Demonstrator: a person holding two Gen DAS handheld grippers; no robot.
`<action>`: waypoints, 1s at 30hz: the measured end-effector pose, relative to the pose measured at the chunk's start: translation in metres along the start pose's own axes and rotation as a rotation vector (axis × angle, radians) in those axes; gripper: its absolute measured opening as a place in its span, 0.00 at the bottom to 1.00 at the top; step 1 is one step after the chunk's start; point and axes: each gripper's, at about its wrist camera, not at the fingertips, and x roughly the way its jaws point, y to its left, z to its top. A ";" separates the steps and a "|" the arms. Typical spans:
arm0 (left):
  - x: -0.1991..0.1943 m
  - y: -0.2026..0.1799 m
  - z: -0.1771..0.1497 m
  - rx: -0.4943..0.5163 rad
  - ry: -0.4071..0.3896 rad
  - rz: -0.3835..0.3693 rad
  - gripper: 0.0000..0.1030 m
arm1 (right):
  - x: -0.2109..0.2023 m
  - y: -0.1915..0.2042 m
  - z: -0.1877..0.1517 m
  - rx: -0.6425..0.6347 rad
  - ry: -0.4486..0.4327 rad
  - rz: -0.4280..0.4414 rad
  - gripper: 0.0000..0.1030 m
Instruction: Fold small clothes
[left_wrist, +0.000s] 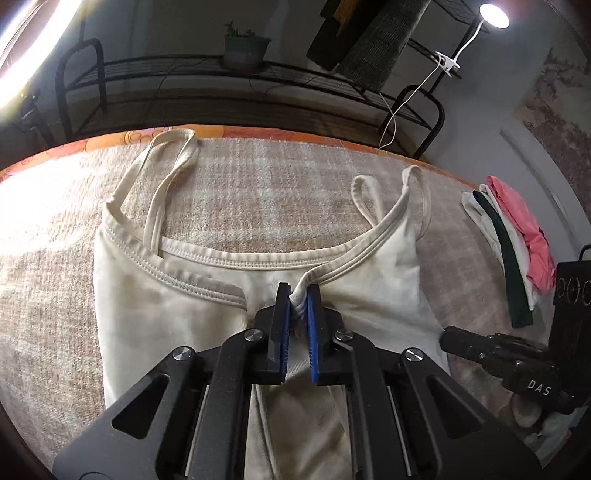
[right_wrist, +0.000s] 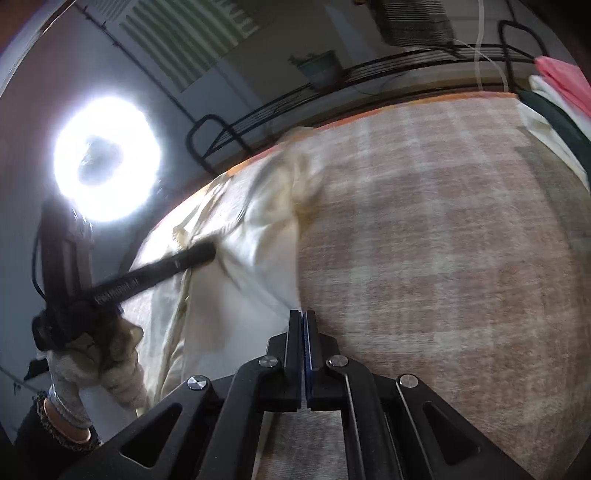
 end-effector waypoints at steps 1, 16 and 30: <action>-0.001 -0.003 0.000 0.014 -0.009 0.005 0.06 | 0.000 0.000 0.000 -0.003 -0.004 -0.006 0.00; -0.099 0.067 0.007 0.012 -0.142 0.060 0.32 | -0.002 0.049 0.023 -0.230 0.013 0.055 0.15; -0.035 0.096 -0.001 -0.052 -0.032 0.101 0.38 | 0.023 0.022 0.055 -0.163 -0.002 -0.100 0.34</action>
